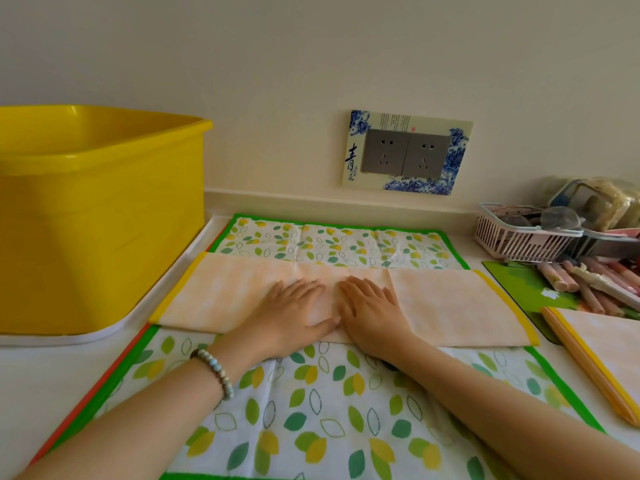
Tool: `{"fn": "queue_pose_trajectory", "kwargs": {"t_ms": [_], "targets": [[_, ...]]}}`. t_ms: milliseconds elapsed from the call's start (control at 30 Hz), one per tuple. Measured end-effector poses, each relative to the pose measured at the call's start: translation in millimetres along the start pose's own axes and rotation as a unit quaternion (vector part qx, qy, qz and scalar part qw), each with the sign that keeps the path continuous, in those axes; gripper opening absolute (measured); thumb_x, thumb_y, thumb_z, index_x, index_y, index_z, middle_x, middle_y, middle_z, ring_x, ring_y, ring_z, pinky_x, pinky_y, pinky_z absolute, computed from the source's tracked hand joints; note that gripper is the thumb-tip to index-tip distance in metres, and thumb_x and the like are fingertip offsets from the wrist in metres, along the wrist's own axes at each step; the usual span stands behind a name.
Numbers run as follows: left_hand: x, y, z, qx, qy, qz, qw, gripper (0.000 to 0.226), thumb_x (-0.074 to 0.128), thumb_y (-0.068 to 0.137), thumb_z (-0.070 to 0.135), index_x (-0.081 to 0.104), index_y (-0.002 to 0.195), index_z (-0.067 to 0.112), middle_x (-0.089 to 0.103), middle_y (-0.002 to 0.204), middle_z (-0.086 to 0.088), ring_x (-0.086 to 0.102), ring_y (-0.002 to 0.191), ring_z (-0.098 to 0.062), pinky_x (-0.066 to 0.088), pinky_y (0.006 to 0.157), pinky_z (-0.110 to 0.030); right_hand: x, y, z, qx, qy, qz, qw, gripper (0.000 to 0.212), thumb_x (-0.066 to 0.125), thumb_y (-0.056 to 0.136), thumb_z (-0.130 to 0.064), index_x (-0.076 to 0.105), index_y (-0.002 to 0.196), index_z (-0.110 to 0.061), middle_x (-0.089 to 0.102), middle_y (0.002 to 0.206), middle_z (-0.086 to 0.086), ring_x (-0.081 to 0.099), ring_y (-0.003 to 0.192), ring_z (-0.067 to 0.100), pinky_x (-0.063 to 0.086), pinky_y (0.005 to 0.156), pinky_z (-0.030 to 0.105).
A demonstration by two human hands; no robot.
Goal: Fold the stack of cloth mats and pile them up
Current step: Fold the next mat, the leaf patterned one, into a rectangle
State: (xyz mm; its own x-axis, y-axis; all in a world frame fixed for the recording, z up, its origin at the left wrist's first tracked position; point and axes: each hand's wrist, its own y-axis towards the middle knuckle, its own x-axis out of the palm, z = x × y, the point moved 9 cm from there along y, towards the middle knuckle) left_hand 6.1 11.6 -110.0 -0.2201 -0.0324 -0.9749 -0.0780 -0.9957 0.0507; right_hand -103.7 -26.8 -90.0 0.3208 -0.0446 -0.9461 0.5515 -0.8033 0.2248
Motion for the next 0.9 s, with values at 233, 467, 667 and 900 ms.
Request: {"fn": "queue_pose_trajectory", "kwargs": {"t_ms": [233,467,667,900], "targets": [[-2,-3,0,-0.001,-0.003,-0.007,1.0,0.116,0.006,0.057,0.095,0.006,0.151,0.028,0.001,0.158,0.014,-0.003,0.144,-0.005,-0.005,0.117,-0.035,1,-11,42,0.035,-0.014,-0.065,0.997,0.06,0.017,0.093,-0.062,0.013,0.148,-0.039,0.007,0.158,-0.011,0.002,0.145,0.011,-0.002,0.116,0.034],[-1,-2,0,0.007,0.007,-0.019,1.0,0.113,0.008,0.06,0.093,0.004,0.152,0.028,-0.002,0.158,0.013,-0.005,0.144,-0.005,-0.005,0.117,-0.035,-30,-46,130,0.113,-0.046,-0.087,0.989,0.061,0.015,0.091,-0.065,0.009,0.148,-0.042,0.005,0.158,-0.014,0.001,0.145,0.007,0.0,0.116,0.031],[-1,-2,2,0.008,0.009,-0.017,1.0,0.112,0.009,0.061,0.093,0.005,0.152,0.028,-0.002,0.158,0.013,-0.003,0.144,-0.006,-0.005,0.116,-0.034,-41,-60,156,0.142,-0.06,-0.085,0.984,0.059,0.018,0.094,-0.059,0.011,0.149,-0.037,0.007,0.158,-0.012,0.003,0.145,0.008,0.0,0.115,0.027],[0,-3,3,0.003,0.009,-0.023,1.0,0.11,0.005,0.061,0.091,0.001,0.151,0.029,-0.006,0.158,0.014,-0.007,0.144,-0.005,-0.009,0.114,-0.033,-52,-50,110,0.107,-0.005,-0.059,0.992,0.057,0.029,0.096,-0.053,0.022,0.148,-0.032,0.012,0.158,-0.006,0.011,0.144,0.013,0.006,0.116,0.033]]}}
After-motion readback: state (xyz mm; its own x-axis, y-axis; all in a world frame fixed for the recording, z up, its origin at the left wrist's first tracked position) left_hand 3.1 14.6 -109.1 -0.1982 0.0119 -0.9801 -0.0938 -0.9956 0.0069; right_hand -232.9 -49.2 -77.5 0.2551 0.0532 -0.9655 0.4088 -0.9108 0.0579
